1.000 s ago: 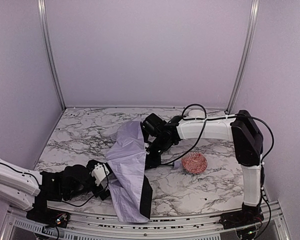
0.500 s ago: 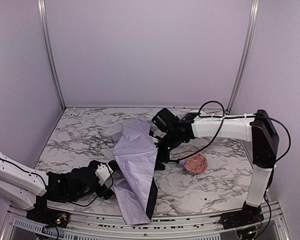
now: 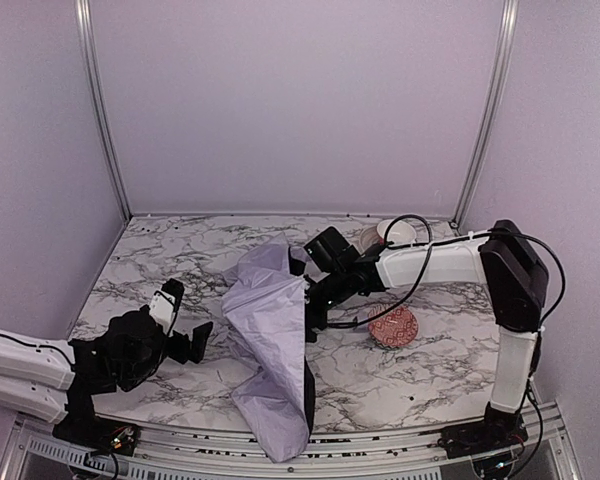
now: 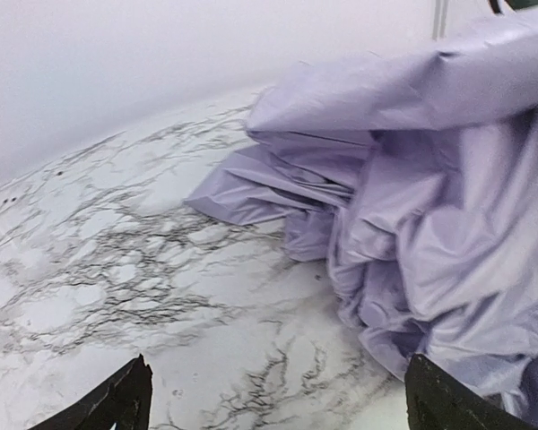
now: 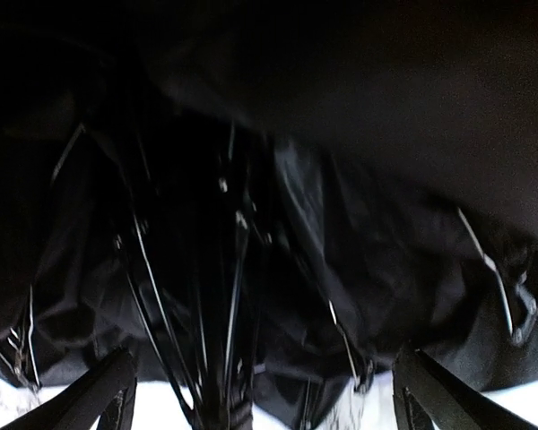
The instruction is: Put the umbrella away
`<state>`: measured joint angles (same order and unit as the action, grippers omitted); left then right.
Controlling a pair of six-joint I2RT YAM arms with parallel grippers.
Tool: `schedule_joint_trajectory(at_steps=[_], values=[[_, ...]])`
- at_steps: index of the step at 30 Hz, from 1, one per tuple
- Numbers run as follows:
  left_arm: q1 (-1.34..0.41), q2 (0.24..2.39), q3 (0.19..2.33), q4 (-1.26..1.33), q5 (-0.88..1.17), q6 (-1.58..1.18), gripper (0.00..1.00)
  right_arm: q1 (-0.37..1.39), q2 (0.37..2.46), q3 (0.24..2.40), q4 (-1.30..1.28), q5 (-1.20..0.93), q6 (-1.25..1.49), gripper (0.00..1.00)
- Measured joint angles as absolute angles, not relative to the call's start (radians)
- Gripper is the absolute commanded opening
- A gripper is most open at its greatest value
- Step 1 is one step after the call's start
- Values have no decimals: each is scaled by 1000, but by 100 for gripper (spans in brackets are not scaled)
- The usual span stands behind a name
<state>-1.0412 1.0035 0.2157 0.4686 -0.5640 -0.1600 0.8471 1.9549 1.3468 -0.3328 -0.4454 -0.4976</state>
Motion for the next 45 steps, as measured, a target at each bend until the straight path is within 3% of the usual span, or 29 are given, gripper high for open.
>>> schedule_joint_trajectory(at_steps=[7, 13, 19, 35, 37, 41, 44, 45], values=[[-998, 1040, 322, 387, -701, -216, 94, 848, 1969, 1344, -292, -469, -505, 100], [-1001, 943, 371, 392, -456, -90, 92, 848, 1988, 1319, -258, -477, -509, 100], [-1060, 843, 373, 397, -208, 78, 99, 848, 2016, 1312, -220, -484, -508, 100], [-1137, 1035, 627, 252, 6, 302, 99, 848, 2047, 1327, -229, -424, -522, 100], [-1137, 1074, 657, 223, 26, 312, 91, 848, 2047, 1329, -230, -418, -519, 100], [-1137, 1126, 682, 183, 6, 329, 50, 849, 2047, 1346, -237, -403, -508, 100], [-1137, 1131, 681, 175, -24, 357, 11, 849, 2047, 1351, -237, -393, -503, 100], [-1137, 1130, 681, 175, -28, 361, 2, 849, 2046, 1351, -237, -391, -503, 100]])
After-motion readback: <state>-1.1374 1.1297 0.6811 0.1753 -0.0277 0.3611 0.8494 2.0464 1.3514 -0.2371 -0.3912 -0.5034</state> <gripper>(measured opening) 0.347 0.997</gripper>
